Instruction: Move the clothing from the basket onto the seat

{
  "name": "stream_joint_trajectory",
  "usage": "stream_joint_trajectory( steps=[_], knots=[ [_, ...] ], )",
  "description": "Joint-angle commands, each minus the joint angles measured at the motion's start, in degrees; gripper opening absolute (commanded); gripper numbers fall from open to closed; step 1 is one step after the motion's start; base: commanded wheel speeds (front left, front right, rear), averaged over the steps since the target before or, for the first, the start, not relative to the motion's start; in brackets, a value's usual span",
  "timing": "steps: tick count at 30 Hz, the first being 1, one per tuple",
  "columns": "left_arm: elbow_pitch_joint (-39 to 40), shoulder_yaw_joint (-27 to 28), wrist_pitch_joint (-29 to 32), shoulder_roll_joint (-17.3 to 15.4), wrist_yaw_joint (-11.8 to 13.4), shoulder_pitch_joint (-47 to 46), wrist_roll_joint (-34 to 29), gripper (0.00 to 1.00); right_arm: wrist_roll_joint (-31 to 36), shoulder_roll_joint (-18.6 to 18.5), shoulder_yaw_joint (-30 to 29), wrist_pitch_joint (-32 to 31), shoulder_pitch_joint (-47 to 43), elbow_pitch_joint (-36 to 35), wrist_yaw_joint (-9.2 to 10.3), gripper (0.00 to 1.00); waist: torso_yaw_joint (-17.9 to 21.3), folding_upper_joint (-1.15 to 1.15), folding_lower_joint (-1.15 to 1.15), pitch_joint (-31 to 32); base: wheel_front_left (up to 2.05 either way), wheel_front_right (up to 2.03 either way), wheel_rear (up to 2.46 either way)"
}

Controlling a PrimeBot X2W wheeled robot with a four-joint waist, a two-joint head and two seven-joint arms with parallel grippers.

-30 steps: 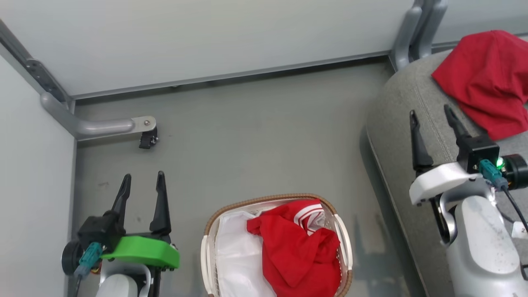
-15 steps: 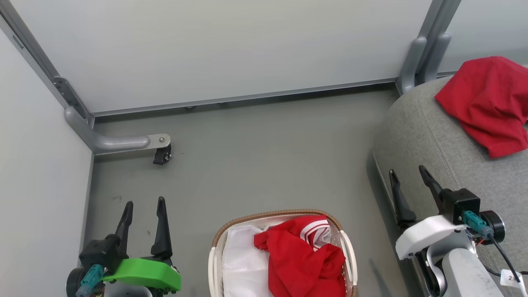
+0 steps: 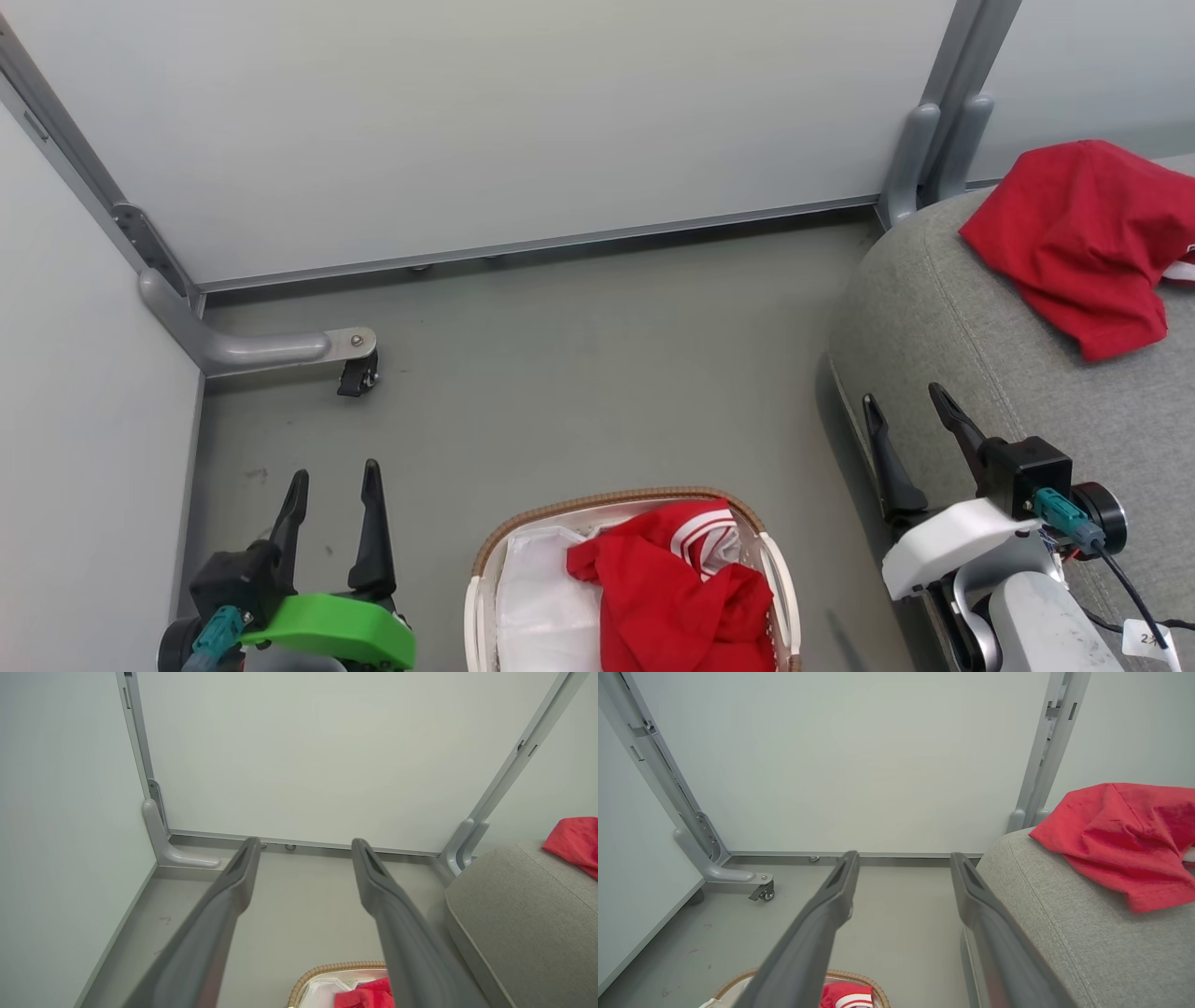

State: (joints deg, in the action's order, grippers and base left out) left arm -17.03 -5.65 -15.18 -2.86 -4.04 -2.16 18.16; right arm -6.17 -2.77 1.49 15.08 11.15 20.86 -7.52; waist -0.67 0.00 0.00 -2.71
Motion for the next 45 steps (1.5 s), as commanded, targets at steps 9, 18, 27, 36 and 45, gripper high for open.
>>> stream_joint_trajectory(
  steps=[9,18,27,36,45],
  knots=[
    [-0.64,-0.34,0.05,-0.07,-0.06,0.27,0.09,1.0,-0.38,-0.22,0.05,0.14,-0.64,-0.16,0.06,1.0,-0.23,0.0,0.0,-0.15,0.0,0.0,0.0],
    [-0.47,-0.29,0.05,-0.06,-0.18,-0.28,0.1,1.0,-0.59,-0.22,0.34,0.14,0.14,-0.39,0.06,1.0,-0.2,0.0,0.0,-1.1,0.0,0.0,0.0],
    [-0.06,-0.68,0.05,-0.06,-0.4,-1.65,-0.66,1.0,0.04,-0.22,-0.01,0.14,1.61,-1.32,0.06,1.0,0.3,0.0,0.0,-3.71,0.0,0.0,0.0],
    [-2.88,-5.09,0.05,-0.05,-1.54,-8.43,-4.13,1.0,0.89,-0.21,-3.18,0.14,5.71,-4.32,0.06,1.0,2.14,0.0,0.0,-11.77,0.0,0.0,0.0],
    [-15.96,-14.91,0.04,-0.13,-2.44,-20.95,-5.96,1.0,0.82,-0.19,-4.69,0.14,11.1,-6.52,0.06,1.0,5.9,0.0,0.0,-23.11,0.0,0.0,0.0]
  ],
)
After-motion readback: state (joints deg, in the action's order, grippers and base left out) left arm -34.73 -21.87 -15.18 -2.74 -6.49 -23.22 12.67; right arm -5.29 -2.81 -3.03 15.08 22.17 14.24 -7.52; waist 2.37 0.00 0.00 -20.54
